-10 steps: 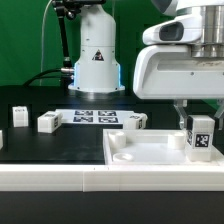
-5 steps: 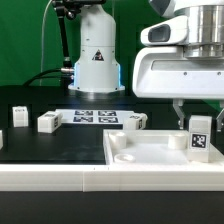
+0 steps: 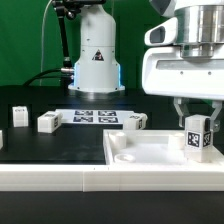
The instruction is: Assemble one leg
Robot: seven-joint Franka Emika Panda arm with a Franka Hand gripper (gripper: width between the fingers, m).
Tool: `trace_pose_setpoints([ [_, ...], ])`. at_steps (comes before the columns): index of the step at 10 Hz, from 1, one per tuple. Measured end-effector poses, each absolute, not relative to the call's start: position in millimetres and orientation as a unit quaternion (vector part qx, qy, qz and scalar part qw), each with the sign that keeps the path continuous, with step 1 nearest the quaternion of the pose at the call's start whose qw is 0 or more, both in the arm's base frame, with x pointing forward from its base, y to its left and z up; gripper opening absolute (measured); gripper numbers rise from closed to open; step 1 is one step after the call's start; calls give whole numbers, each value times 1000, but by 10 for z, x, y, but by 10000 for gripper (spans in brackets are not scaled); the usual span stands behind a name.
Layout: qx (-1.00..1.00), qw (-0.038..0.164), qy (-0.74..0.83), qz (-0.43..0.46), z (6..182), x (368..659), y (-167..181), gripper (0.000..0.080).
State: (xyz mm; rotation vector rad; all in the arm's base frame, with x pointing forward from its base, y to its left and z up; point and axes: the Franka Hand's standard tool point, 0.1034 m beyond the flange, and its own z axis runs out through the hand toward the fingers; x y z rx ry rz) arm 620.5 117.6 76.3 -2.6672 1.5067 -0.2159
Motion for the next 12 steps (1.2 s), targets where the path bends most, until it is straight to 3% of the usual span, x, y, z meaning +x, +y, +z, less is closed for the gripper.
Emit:
trace_pose_setpoints([
  [8,-738,57,671,-42,771,6196,1172,291],
  [9,-748,56,660,-43,767,6194,1171,480],
  [10,-760,55,646,-44,766,6195,1169,480],
  [11,-776,54,627,-46,767,6200,1152,593],
  [12,-797,56,600,-53,772,6218,1130,632],
])
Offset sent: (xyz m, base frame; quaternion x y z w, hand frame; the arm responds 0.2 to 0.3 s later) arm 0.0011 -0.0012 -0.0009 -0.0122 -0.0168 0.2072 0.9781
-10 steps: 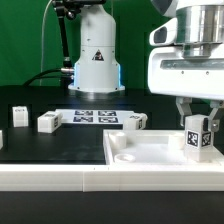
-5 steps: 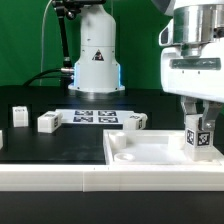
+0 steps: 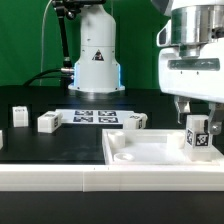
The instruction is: Assemble one leg
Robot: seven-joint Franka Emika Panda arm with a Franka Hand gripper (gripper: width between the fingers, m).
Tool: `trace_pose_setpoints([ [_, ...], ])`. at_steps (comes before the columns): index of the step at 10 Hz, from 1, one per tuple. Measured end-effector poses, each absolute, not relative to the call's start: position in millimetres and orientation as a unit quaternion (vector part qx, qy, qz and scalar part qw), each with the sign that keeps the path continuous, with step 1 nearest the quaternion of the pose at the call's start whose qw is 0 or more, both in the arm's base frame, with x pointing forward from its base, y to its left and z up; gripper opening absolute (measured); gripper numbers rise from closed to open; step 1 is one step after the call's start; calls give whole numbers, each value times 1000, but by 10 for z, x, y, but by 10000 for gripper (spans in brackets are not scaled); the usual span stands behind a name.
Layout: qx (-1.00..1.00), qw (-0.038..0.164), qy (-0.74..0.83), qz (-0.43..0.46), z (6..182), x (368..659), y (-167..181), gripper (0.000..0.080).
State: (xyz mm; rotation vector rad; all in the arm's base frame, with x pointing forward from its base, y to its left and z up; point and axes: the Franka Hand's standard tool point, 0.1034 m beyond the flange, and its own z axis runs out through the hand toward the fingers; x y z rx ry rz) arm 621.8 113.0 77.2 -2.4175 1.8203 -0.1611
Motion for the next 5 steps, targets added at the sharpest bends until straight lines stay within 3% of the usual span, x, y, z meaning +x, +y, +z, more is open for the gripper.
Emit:
trace_pose_setpoints([
  [5,-923,40,378,-68,774,6235,1121,648],
])
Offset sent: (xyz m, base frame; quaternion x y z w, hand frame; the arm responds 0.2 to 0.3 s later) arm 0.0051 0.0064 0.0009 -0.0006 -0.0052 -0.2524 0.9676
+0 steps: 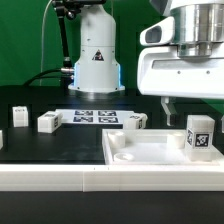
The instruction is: Assemble one leg
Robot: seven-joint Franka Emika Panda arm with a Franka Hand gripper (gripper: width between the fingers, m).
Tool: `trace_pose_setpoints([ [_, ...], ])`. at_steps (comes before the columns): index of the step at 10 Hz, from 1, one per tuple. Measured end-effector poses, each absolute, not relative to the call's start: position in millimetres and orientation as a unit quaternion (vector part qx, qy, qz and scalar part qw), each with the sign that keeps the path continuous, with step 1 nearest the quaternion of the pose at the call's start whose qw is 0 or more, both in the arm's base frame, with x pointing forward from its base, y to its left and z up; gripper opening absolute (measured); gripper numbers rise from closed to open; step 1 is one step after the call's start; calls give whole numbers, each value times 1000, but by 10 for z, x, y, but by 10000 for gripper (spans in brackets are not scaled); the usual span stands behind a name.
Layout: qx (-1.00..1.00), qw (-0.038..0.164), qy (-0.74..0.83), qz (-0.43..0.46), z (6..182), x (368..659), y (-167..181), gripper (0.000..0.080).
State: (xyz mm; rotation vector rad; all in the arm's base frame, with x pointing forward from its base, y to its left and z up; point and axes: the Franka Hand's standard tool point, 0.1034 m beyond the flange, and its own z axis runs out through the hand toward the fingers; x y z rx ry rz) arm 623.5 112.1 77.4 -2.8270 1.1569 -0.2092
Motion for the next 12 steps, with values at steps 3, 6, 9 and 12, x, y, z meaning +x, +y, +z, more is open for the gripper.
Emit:
trace_pose_setpoints([
  [3,-966,29,247,-72,768,6242,1088,648],
  [6,-985,23,154,-72,754,6230,1112,648],
  [9,-992,20,105,-73,752,6223,1146,648],
  [12,-994,15,77,-74,749,6220,1145,519],
])
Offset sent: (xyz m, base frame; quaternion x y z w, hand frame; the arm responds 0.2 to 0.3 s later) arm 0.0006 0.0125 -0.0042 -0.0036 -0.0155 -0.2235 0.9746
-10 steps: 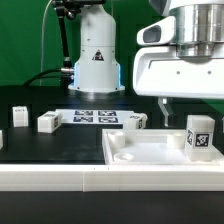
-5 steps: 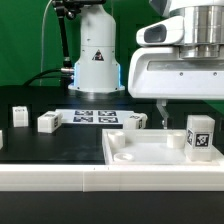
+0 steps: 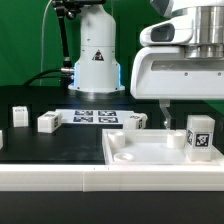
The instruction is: Assemble one leg
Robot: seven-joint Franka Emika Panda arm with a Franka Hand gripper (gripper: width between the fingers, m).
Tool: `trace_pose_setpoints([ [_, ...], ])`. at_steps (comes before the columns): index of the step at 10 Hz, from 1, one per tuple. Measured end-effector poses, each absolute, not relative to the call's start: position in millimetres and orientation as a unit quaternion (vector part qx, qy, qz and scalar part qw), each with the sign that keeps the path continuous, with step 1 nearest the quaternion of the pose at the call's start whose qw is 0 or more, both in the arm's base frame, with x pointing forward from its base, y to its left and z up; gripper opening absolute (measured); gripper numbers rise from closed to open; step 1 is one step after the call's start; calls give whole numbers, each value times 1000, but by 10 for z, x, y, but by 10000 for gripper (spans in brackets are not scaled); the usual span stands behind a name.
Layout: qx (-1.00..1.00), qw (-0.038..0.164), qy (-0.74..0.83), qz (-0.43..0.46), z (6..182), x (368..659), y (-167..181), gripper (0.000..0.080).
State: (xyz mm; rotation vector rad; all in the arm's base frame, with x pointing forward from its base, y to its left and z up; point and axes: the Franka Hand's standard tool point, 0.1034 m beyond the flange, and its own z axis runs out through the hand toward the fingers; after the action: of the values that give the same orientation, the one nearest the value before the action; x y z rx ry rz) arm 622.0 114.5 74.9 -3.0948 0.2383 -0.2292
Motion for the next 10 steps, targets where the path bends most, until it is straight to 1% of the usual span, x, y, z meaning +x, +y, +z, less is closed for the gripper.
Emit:
trace_pose_setpoints([
  [1,-994,15,77,-74,749,6220,1143,383],
  [2,-994,15,77,-74,748,6219,1143,383],
  [3,-994,15,77,-74,748,6219,1143,291],
  [6,-990,18,118,-76,752,6229,1113,291],
  [7,-977,23,197,-76,763,6231,1104,291],
  [10,-944,14,321,-78,740,6180,952,296],
])
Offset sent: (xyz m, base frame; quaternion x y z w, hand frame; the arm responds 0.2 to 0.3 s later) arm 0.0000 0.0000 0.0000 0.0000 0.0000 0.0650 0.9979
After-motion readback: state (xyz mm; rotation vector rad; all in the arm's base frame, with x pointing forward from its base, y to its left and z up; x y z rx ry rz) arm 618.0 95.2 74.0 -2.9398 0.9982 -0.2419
